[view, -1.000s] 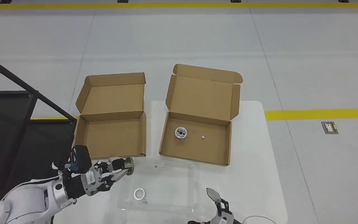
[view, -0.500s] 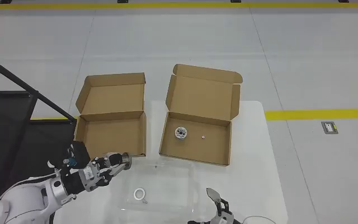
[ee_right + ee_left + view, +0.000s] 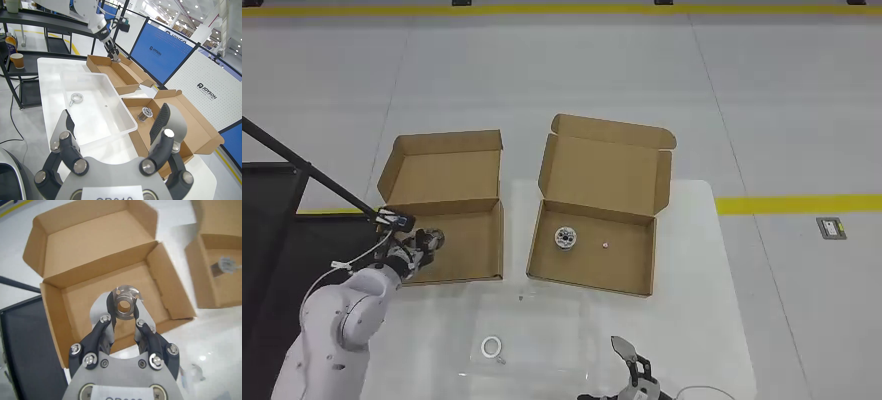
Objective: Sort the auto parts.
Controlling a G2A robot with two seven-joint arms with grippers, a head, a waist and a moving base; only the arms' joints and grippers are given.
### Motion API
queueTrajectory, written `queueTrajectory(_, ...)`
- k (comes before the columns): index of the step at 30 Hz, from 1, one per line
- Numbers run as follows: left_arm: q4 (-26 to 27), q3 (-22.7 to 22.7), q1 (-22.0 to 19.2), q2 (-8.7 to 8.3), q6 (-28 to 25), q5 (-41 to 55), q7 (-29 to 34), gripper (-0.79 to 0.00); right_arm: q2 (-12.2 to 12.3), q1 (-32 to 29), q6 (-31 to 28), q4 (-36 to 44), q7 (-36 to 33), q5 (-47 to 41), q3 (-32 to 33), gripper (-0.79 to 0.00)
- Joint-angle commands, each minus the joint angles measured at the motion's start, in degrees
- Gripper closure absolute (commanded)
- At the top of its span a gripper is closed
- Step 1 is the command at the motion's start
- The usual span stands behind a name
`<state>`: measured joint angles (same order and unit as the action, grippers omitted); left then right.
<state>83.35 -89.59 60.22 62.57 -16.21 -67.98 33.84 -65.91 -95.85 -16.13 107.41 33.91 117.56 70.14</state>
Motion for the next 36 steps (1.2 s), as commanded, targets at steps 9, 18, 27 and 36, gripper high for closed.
queueTrajectory(9, -19.9, 8.97, -12.2, 1.48, 1.77, -2.76, -1.37, 0.0, 0.0, 0.0, 0.0, 0.0, 0.0, 0.0, 0.0, -0.785)
queueTrajectory(18, -22.71, 9.83, -14.13, 1.57, 1.26, -2.73, -2.57, -0.708, 0.0, 0.0, 0.0, 0.0, 0.0, 0.0, 0.0, -0.785)
queueTrajectory(27, -0.07, 2.16, -3.02, -0.2, -1.04, -0.49, -4.7, -0.785, 0.0, 0.0, 0.0, 0.0, 0.0, 0.0, 0.0, -0.785)
queueTrajectory(36, 28.9, -4.08, 15.1, -2.08, -18.15, 0.9, -0.47, -0.785, 0.0, 0.0, 0.0, 0.0, 0.0, 0.0, 0.0, -0.785)
